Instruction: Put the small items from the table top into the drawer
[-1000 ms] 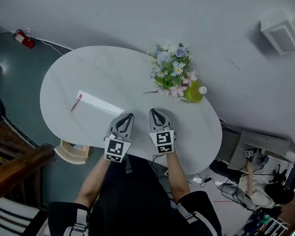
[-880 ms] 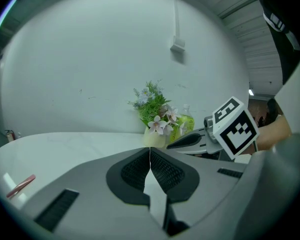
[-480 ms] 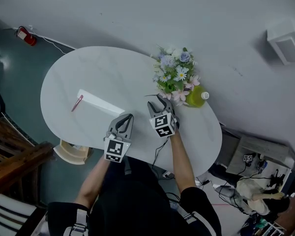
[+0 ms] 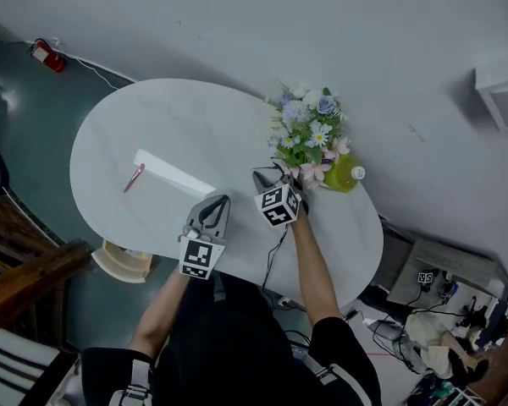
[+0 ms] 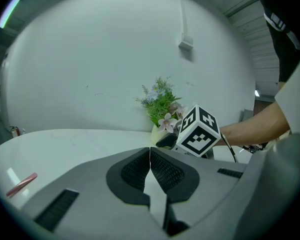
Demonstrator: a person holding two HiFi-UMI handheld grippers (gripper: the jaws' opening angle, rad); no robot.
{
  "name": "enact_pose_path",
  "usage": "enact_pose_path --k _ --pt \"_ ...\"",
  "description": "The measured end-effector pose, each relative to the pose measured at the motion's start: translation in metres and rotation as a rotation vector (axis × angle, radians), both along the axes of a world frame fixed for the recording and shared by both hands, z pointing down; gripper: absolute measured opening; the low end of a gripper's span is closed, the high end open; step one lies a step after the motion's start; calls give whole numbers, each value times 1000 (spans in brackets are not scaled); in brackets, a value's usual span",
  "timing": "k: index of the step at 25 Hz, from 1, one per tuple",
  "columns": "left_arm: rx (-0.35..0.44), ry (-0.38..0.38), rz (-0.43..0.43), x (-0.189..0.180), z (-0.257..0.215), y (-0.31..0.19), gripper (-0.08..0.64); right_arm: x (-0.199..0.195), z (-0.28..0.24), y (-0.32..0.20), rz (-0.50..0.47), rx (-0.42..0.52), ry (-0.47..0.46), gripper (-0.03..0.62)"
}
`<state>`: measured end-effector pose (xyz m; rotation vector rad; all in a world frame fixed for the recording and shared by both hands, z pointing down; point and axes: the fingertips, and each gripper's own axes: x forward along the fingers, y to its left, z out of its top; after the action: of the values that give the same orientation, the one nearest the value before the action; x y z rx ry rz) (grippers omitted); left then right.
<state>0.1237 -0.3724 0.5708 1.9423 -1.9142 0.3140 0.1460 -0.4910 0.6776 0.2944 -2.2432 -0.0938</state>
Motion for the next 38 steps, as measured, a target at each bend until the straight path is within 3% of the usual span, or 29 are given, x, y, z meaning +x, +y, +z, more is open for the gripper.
enact_pose_path --k 13,25,38 --pt "-5 11 -8 -3 3 -4 20 0 5 -1 27 -146 2 245" --pt "-3 2 -29 -9 1 4 20 -6 9 22 -11 -127 58 49" --pt "6 -17 -58 -14 -7 20 20 -6 0 26 39 -130 8 34"
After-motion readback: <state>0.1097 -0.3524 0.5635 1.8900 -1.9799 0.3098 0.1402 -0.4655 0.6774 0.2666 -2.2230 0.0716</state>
